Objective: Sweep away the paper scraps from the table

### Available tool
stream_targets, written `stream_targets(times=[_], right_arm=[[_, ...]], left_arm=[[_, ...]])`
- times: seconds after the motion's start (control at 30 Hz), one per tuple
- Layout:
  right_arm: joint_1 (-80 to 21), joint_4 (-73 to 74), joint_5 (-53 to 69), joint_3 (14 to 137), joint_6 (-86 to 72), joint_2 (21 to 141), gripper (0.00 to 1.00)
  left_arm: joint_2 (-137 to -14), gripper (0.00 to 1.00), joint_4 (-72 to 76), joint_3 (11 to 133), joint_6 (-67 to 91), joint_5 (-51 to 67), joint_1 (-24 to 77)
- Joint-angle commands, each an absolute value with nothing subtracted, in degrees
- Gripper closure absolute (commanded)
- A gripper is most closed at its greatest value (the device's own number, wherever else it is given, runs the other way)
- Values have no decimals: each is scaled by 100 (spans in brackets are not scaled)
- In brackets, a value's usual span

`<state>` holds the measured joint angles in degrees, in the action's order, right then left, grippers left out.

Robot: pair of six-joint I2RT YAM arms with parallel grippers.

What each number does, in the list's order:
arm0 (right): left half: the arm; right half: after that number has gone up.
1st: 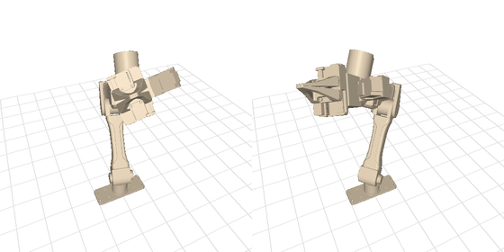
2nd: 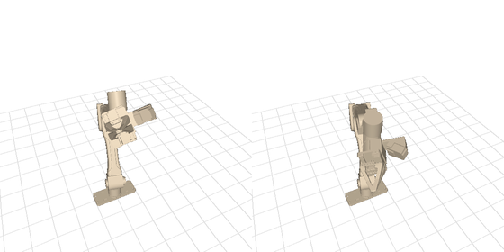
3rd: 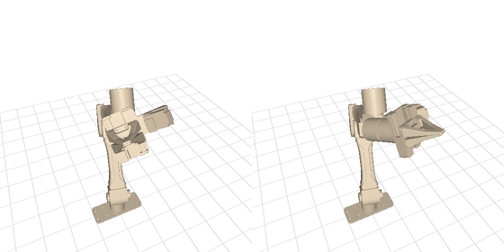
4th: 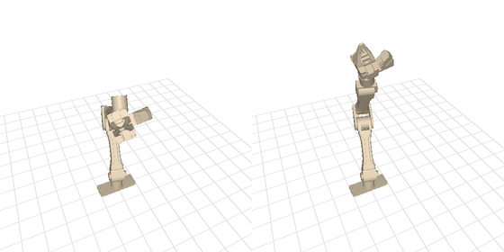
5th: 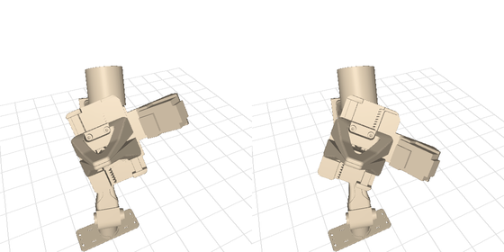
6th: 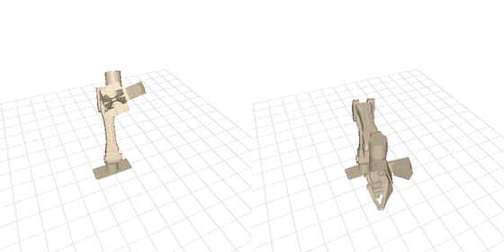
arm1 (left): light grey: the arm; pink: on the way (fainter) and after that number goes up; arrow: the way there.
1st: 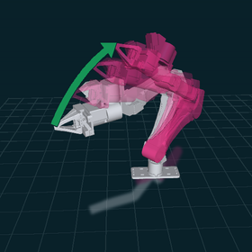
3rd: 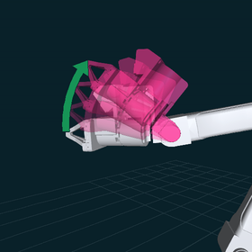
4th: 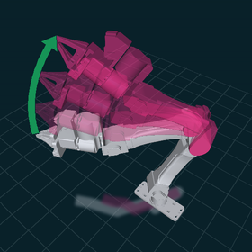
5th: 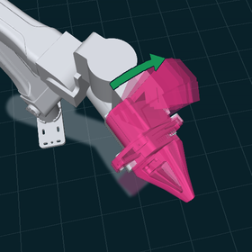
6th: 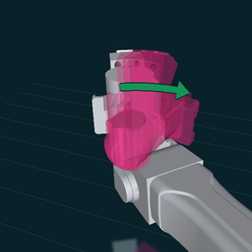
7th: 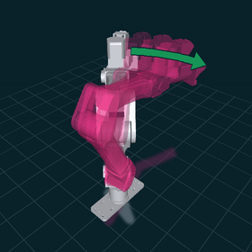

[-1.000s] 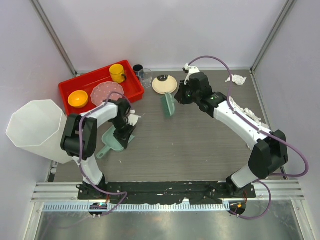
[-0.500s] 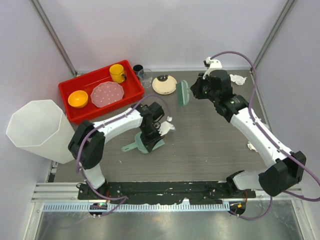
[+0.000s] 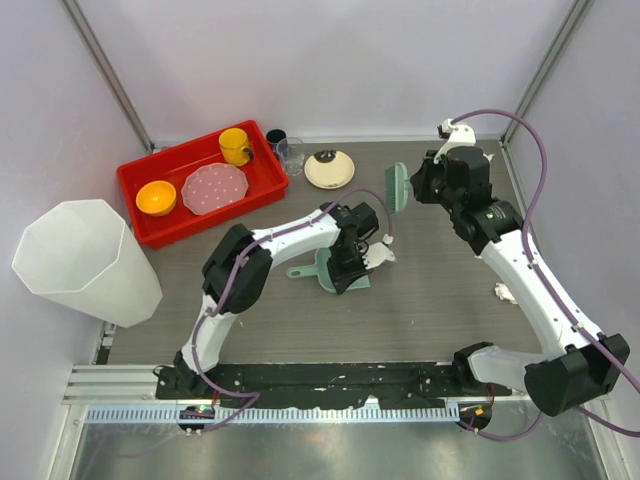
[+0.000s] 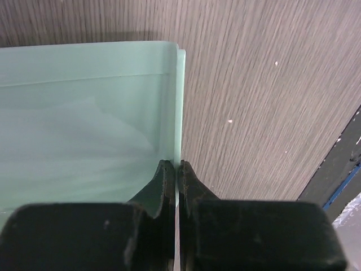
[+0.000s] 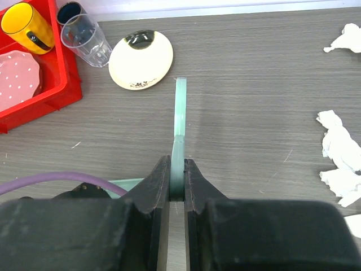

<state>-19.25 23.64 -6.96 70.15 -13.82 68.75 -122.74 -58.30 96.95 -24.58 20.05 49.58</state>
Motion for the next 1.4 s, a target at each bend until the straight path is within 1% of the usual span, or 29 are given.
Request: stream_targets(times=[0.0,0.07,0.1,0.13,0.27,0.4,0.43,0.5,0.53,0.6,0.63,0.7,0.73,0.77,0.83,0.87,0.9,0.97,1.0,1.03,1.1,1.2,1.27,1.37], right_arm=[[-1881,2276,-826,7075,-1274,6662,99],[-1872,2276,-800,7075,-1266,6645,99],[-1872,2276,-782,7075,-1266,6653,99],[-1872,2276,-756,7075,-1248,6671,99],[-1872,2276,-668,7075,-1248,6706,99],[-1872,2250,-607,7075,-1239,6732,99],[-1872,2224,-572,7075,-1231,6715,99],[-1872,2189,-545,7058,-1213,6724,99],[-1872,2128,-423,7040,-1195,6715,99],[-1855,2005,-247,6944,-1160,6689,99],[-1863,1899,-194,6917,-1186,6680,99],[-1863,1881,-158,6882,-1204,6688,99],[-1855,1890,-158,6873,-1213,6697,99],[-1863,1890,-167,6873,-1213,6715,99],[-1863,1855,-132,6864,-1222,6732,99],[-1855,1846,-88,6864,-1230,6741,99],[-1854,1846,-79,6864,-1222,6759,99],[-1854,1802,-79,6873,-1230,6776,99],[-1854,1784,104,6864,-1239,6794,99],[-1854,1767,123,6847,-1231,6794,99],[-1854,1749,123,6820,-1187,6829,99],[-1854,1775,132,6820,-1169,6864,99],[-1855,1837,228,6925,-1195,6934,99],[-1854,1855,378,6987,-1265,6952,99]], left_arm=[[-12630,92,-6361,10318,-2698,2188,4975],[-12587,51,-6573,10476,-2821,2293,4966],[-12525,28,-6766,10520,-2873,2407,4966],[-12420,1,-6837,10564,-2918,2452,4966],[-11805,0,-7031,10853,-2716,2286,4966],[-11050,0,-7251,10978,-2444,1329,4913],[-10656,0,-7207,10951,-2330,962,4791],[-10276,0,-6945,10907,-1944,809,4563],[-9848,0,-6839,10942,-1716,835,4213],[-9398,0,-6480,11030,-1068,1106,3729],[-9195,0,-6391,11056,-863,1203,3170],[-8554,0,-6040,11013,-267,1064,2639],[-8343,0,-5960,10969,-299,985,2245],[-7932,0,-5898,10873,-395,802,2172],[-7691,0,-6037,10924,-727,-154,2136],[-7673,0,-6560,11221,-825,-393,2136],[-7664,0,-6818,11345,-896,-952,2136],[-7629,0,-7345,11408,-975,-1588,2136],[-7455,0,-7435,11312,-993,-1982,2136],[-7349,0,-7523,11190,-1028,-2621,2127],[-7059,0,-7734,10768,-1229,-3171,2083],[-6523,0,-7804,9995,-1538,-3901,1443],[-6188,0,-7953,9565,-1591,-3938,1003],[-5872,0,-8121,9378,-1512,-3500,826]])
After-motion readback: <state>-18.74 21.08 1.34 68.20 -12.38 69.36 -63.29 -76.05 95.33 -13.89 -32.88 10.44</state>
